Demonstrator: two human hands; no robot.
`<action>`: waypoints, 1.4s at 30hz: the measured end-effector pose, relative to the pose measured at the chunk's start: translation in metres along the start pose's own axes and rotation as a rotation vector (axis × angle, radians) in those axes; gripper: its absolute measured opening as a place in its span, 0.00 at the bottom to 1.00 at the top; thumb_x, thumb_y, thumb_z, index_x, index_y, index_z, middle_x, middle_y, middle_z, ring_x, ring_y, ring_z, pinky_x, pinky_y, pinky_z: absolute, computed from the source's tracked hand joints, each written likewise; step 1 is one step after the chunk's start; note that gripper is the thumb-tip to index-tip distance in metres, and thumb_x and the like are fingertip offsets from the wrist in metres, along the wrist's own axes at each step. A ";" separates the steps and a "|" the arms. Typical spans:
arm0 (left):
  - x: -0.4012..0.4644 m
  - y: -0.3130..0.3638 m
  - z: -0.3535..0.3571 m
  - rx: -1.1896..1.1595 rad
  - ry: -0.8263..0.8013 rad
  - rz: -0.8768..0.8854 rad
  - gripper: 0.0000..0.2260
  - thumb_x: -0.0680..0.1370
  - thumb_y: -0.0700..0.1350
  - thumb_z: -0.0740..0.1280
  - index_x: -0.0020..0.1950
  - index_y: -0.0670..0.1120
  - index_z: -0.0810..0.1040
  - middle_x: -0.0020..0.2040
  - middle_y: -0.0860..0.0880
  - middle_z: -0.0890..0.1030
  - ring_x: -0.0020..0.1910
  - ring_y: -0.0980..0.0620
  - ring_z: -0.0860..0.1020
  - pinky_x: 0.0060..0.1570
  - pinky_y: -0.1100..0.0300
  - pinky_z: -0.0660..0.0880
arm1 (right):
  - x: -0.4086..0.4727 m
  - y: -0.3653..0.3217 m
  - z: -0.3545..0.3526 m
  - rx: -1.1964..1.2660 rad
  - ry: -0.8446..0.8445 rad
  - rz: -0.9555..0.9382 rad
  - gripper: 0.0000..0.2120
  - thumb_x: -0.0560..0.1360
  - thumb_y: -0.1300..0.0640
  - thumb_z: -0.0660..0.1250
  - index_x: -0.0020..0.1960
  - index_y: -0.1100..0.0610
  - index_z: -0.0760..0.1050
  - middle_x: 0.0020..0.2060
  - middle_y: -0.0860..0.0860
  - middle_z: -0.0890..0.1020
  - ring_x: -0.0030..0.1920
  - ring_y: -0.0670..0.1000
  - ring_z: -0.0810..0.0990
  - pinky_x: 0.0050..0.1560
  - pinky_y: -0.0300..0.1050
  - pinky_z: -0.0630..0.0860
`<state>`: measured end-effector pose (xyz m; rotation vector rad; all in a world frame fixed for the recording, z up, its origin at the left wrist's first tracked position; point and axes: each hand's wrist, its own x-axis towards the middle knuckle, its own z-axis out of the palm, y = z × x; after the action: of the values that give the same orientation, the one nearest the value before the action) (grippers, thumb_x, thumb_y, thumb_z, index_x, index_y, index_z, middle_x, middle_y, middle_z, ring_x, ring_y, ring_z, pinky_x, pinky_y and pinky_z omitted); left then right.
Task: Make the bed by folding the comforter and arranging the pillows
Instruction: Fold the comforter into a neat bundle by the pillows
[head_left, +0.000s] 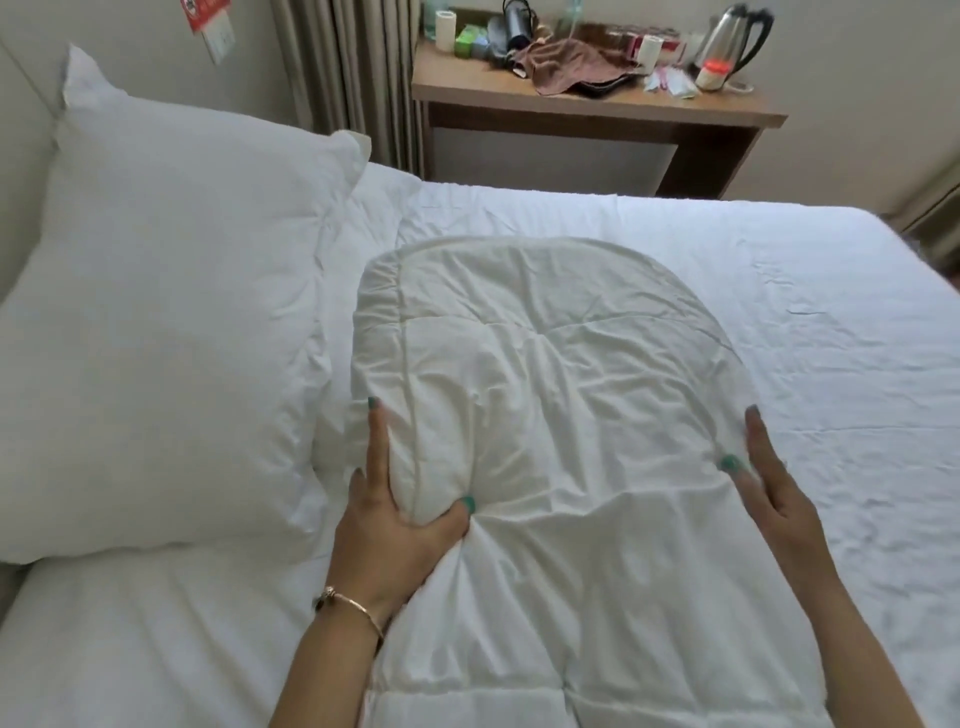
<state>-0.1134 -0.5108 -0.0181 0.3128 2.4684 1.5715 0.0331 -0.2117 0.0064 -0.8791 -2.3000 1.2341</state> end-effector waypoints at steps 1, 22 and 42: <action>-0.015 0.012 -0.014 0.052 -0.009 0.015 0.52 0.61 0.59 0.75 0.69 0.78 0.40 0.65 0.58 0.63 0.58 0.55 0.70 0.55 0.58 0.69 | -0.019 -0.013 -0.007 0.040 -0.048 -0.020 0.27 0.78 0.53 0.61 0.73 0.36 0.58 0.66 0.57 0.75 0.65 0.63 0.70 0.65 0.57 0.67; -0.473 0.116 -0.085 0.114 0.141 0.060 0.38 0.54 0.63 0.71 0.62 0.76 0.63 0.56 0.67 0.73 0.53 0.60 0.74 0.47 0.60 0.71 | -0.393 -0.010 -0.218 0.372 -0.283 -0.046 0.38 0.57 0.34 0.77 0.64 0.25 0.67 0.68 0.52 0.65 0.72 0.51 0.64 0.71 0.58 0.65; -0.604 0.023 -0.152 0.173 0.296 -0.239 0.36 0.56 0.63 0.70 0.61 0.77 0.62 0.64 0.56 0.72 0.59 0.55 0.73 0.61 0.50 0.73 | -0.504 -0.009 -0.133 0.144 -0.503 -0.051 0.39 0.70 0.49 0.74 0.69 0.24 0.56 0.53 0.53 0.71 0.46 0.38 0.69 0.55 0.45 0.63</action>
<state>0.4248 -0.8029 0.0981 -0.2005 2.7440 1.3949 0.4768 -0.4796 0.0655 -0.4935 -2.5382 1.7289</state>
